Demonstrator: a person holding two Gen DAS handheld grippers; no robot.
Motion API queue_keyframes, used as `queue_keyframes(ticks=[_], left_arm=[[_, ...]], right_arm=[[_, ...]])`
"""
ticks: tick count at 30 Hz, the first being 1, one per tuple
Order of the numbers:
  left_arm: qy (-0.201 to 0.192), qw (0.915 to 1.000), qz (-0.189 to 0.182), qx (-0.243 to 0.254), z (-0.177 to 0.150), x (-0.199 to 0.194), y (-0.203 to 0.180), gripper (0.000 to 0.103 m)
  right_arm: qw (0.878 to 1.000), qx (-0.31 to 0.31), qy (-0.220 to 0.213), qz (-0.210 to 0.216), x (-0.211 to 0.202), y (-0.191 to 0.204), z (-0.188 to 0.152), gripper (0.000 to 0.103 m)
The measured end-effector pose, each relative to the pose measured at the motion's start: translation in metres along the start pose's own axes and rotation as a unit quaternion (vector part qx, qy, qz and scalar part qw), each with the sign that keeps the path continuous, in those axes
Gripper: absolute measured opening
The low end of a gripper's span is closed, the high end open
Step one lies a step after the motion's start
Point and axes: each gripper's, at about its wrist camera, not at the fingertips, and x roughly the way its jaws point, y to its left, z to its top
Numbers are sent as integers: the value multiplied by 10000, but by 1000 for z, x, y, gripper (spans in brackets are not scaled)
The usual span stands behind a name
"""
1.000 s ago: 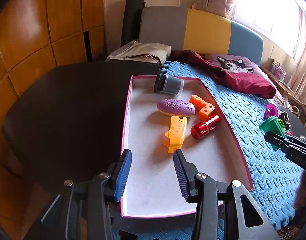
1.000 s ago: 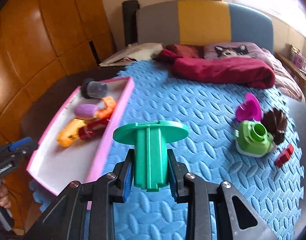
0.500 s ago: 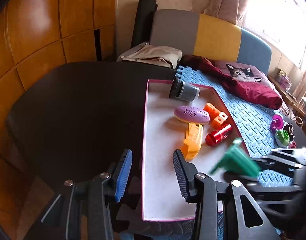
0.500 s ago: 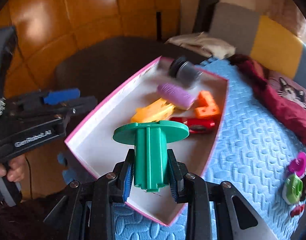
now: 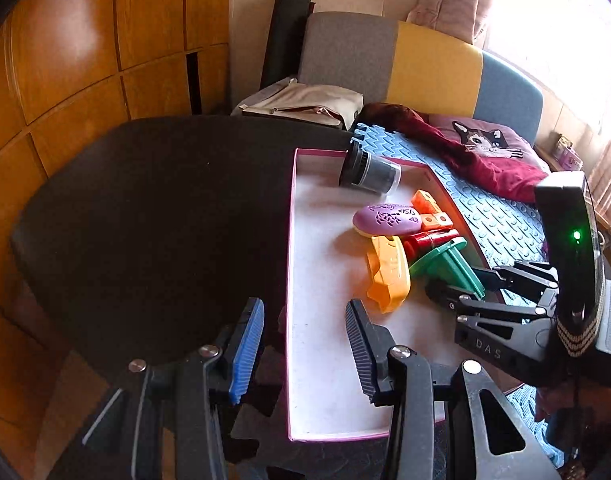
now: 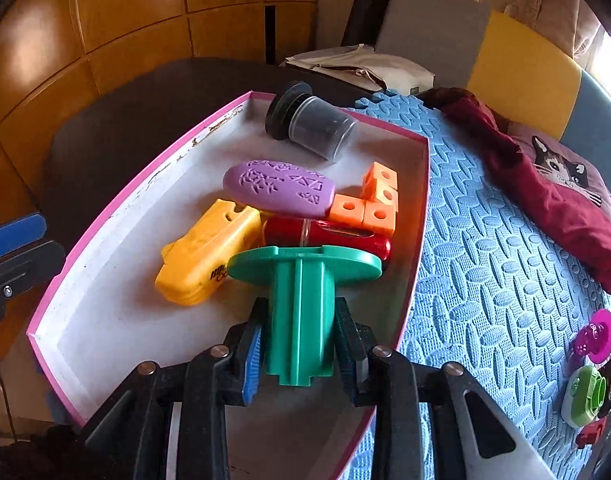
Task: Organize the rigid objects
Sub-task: 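Carry the green spool into the tray and open the right gripper, then withdraw the right gripper from the tray toward the mat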
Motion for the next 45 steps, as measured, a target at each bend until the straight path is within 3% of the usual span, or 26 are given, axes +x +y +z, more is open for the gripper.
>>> queue_keyframes(ticks=[11, 22, 45], left_arm=[[-61, 10000, 57, 51, -1, -5, -1, 43], [-124, 9998, 83, 111, -2, -12, -5, 43], [-91, 9989, 137, 438, -2, -13, -27, 44]], right_arm=[[9996, 265, -63, 34, -8, 0, -5, 46], [9968, 736, -285, 158, -31, -12, -17, 47], [9932, 868, -776, -40, -65, -22, -30, 47]])
